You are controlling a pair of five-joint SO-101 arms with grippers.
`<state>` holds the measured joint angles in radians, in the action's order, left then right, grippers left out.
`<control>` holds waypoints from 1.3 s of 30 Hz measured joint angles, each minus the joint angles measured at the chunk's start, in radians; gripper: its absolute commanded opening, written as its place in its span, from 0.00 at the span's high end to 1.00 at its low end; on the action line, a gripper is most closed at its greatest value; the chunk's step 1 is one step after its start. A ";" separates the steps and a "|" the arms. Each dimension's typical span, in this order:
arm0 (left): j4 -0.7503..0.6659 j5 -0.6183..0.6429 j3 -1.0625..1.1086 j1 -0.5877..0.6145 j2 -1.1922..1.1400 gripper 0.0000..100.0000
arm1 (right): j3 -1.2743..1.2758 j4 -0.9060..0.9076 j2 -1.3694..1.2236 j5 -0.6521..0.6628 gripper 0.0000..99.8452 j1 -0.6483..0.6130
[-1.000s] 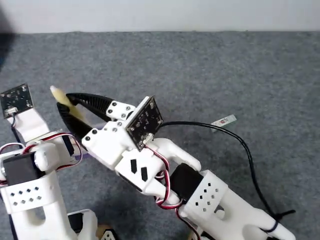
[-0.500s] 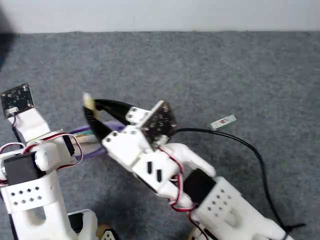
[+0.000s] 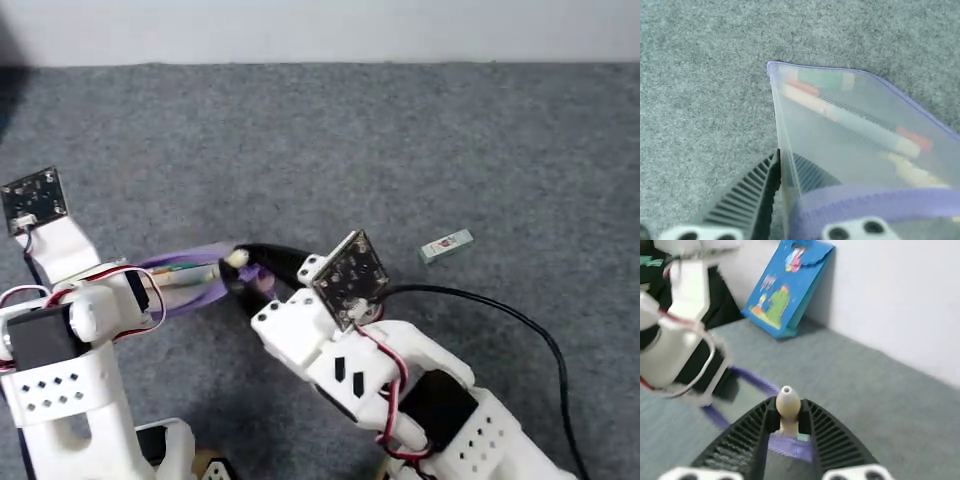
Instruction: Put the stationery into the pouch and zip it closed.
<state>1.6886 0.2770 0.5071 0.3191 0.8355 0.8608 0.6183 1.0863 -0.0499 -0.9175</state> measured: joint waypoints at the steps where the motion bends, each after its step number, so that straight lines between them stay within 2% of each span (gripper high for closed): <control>1: 0.000 0.000 0.000 0.000 0.000 0.99 | 0.000 0.005 -0.032 -0.025 0.86 -0.017; 4: 0.000 0.000 0.000 0.000 0.000 0.99 | -0.023 0.018 -0.127 -0.106 0.79 -0.058; 8: 0.000 0.000 0.000 0.000 0.000 0.99 | -0.133 0.115 -0.190 -0.158 0.79 -0.071; 11: 0.000 0.000 0.000 0.000 0.000 0.99 | -0.233 0.238 -0.195 -0.189 0.79 -0.026; 16: 0.000 0.000 0.000 0.000 0.000 0.99 | -0.417 0.476 -0.201 -0.203 0.79 0.143; 22: 0.000 0.000 0.000 0.000 0.000 0.99 | -0.430 0.687 -0.204 -0.203 0.79 0.385; 27: 0.000 0.000 0.000 0.000 0.000 0.99 | -0.322 0.712 -0.275 -0.221 0.79 0.549; 32: 0.000 0.000 0.000 0.000 0.000 0.99 | -0.318 0.713 -0.476 -0.293 0.79 0.694; 39: 0.000 0.000 0.000 0.000 0.000 0.99 | -0.514 0.713 -0.856 -0.456 0.79 0.847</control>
<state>1.6886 0.2770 0.5071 0.3191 0.8355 0.3468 1.3318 0.2302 -0.5056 -0.0706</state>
